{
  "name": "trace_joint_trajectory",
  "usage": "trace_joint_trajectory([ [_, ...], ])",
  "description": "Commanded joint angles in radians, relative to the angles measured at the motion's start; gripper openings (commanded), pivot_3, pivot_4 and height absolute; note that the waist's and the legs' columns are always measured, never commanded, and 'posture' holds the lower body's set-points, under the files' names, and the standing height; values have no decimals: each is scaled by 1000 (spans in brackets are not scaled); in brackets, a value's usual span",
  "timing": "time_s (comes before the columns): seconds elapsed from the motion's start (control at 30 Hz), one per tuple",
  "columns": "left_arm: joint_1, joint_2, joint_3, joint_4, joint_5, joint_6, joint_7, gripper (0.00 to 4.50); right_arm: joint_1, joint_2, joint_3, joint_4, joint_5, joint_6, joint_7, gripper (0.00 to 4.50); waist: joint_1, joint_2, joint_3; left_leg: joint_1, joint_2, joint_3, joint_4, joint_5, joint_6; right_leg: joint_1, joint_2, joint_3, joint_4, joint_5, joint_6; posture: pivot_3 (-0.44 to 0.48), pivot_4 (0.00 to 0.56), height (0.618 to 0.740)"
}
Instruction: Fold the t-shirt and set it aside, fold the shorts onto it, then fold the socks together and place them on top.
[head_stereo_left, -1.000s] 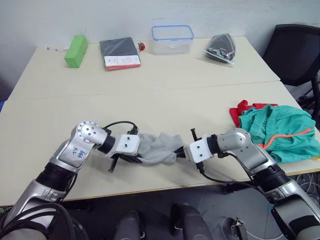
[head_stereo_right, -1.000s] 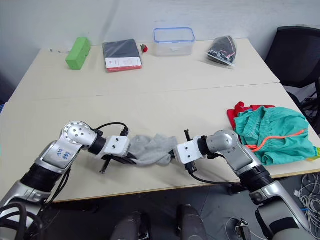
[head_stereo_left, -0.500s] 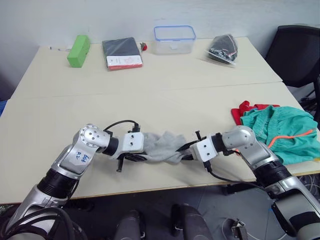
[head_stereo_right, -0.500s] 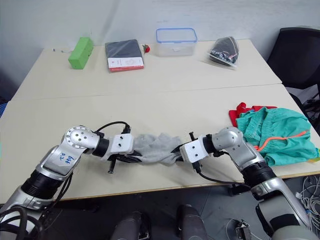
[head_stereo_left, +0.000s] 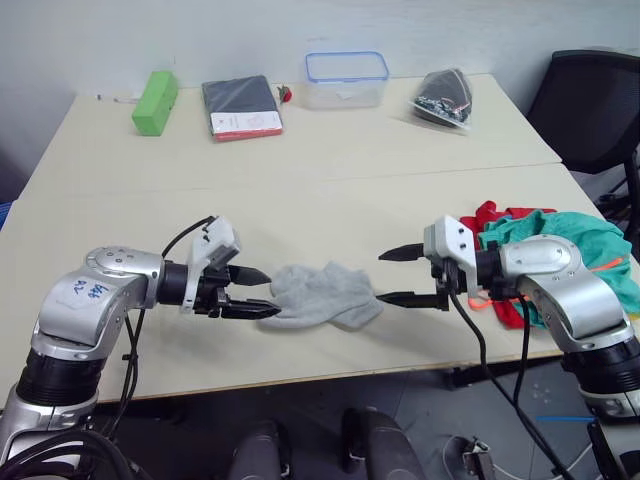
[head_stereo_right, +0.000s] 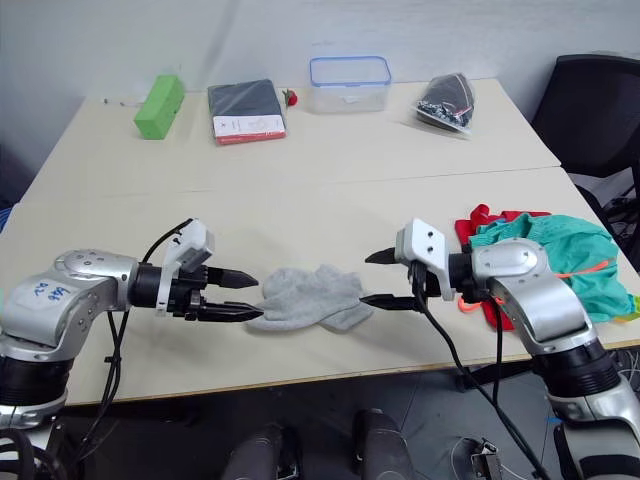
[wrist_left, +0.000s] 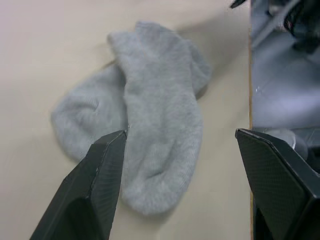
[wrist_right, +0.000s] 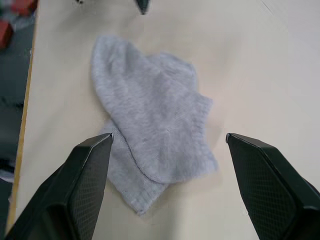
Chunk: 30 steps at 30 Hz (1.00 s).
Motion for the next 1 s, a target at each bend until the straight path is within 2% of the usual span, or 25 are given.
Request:
trace_joint_trajectory([
  [0.03,-35,-11,-41,38,-13,12,35,3661,-60,34,5,38,16,137,-46,3682,0,0,0,0,0,0,0,0,0,0,0,0,0,0,0,0,150,740],
  [0.13,-36,0,-118,69,37,-61,44,3661,-110,82,25,115,-8,185,-75,3682,0,0,0,-1,0,0,-1,0,0,0,0,0,0,0,0,0,150,740],
  [0.4,-33,-1,-210,131,94,-178,59,3661,-167,168,86,216,-49,249,-102,3682,-1,0,0,-2,0,0,-1,0,-1,-2,0,-1,-1,0,0,0,150,740],
  [0.5,-36,-12,-212,139,98,-191,69,3058,-182,190,86,249,-51,302,-126,3682,-1,0,0,-2,0,0,-1,0,-1,-2,0,-1,-1,0,0,0,150,740],
  [0.57,-34,-15,-211,143,94,-195,70,2455,-197,209,78,285,-43,350,-141,3682,-1,0,0,-3,0,0,0,0,0,-2,0,-1,-1,0,0,0,150,740],
  [0.63,-32,-16,-209,147,89,-197,71,1839,-206,217,75,301,-34,384,-140,3303,-1,0,0,-3,-1,0,0,0,0,-2,-1,-1,0,0,0,0,150,740],
  [0.67,-28,-15,-209,142,87,-198,70,1412,-207,220,73,298,-28,388,-136,2938,-1,0,0,-3,0,0,0,0,0,-2,-1,-1,0,0,0,0,150,740],
  [0.7,-22,-13,-207,137,84,-197,69,1294,-212,229,60,298,-15,405,-141,2822,-1,0,0,-3,0,0,0,0,0,-2,-1,-1,0,0,0,0,150,740],
  [0.83,-6,-5,-202,119,74,-195,64,182,-230,258,18,294,22,449,-152,1528,-3,0,0,-3,0,0,-1,0,0,-2,-1,-1,0,0,0,0,150,740],
  [0.87,-6,-5,-200,114,71,-192,65,0,-230,257,17,290,25,451,-150,1171,-2,0,0,-3,0,0,-1,0,0,-2,-1,-1,-1,0,0,0,150,740],
  [0.97,-2,-4,-195,98,59,-183,69,0,-224,252,15,272,34,456,-146,126,-2,0,0,-3,0,0,-1,0,0,-2,-1,-1,-1,0,0,0,150,740],
  [1.0,-1,-3,-194,93,56,-181,69,0,-223,251,13,269,34,454,-146,59,-2,0,0,-3,0,0,-1,0,0,-2,-1,-1,-1,0,0,0,150,740],
])
